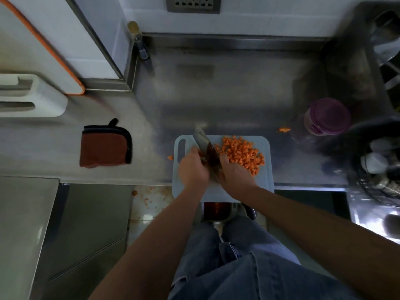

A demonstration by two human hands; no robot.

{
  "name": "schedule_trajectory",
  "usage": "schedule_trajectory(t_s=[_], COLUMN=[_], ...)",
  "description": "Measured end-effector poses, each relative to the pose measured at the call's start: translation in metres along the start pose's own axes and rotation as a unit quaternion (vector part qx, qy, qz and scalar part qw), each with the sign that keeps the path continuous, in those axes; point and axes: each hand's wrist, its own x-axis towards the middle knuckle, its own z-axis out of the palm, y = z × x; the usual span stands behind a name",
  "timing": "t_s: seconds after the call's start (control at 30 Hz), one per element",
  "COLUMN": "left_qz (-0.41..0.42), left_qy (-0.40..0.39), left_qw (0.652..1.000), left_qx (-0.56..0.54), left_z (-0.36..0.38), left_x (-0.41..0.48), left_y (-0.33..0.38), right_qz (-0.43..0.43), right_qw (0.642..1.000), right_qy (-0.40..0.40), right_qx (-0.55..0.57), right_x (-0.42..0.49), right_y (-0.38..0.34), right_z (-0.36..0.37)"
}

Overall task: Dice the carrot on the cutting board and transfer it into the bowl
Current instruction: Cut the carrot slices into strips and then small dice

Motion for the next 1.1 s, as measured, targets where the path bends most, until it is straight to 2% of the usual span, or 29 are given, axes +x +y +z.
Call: schedule_trajectory(t_s=[0.17, 0.27, 0.4, 0.57, 0.7, 0.83, 1.0, 1.1], left_qz=[0.010, 0.038, 0.030, 0.005, -0.030, 0.021, 0.086, 0.078], left_qy=[0.001, 0.023, 0.064, 0.101, 0.084, 0.058, 0.046, 0.038], left_qw=[1.000, 0.999, 0.997, 0.995, 0.996, 0.998, 0.989, 0.981], left_qx=[-0.028, -0.026, -0.011, -0.006, -0.001, 0.001, 0.108, 0.175], left_z=[-0.004, -0.011, -0.023, -0.026, -0.026, -0.026, -0.017, -0.016], left_x=[-0.004, -0.007, -0.012, -0.022, -0.038, -0.055, -0.061, -0.059], left_y=[-0.002, -0.004, -0.009, -0.032, -0.049, -0.056, -0.045, -0.040], right_qz=[0.027, 0.007, -0.029, -0.057, -0.022, -0.003, -0.040, -0.055], right_qw=[0.997, 0.996, 0.997, 0.998, 0.999, 1.000, 0.999, 0.998], right_qy=[0.054, 0.064, 0.051, -0.027, -0.022, 0.013, -0.002, 0.001], right_qx=[0.046, 0.064, 0.047, 0.011, -0.019, 0.018, -0.010, 0.012], right_x=[0.001, -0.001, -0.004, -0.011, -0.013, -0.012, -0.020, -0.026], right_y=[0.013, 0.020, 0.016, 0.004, 0.010, 0.017, 0.018, 0.018], right_z=[-0.007, -0.012, -0.013, -0.002, -0.003, -0.007, -0.007, -0.005])
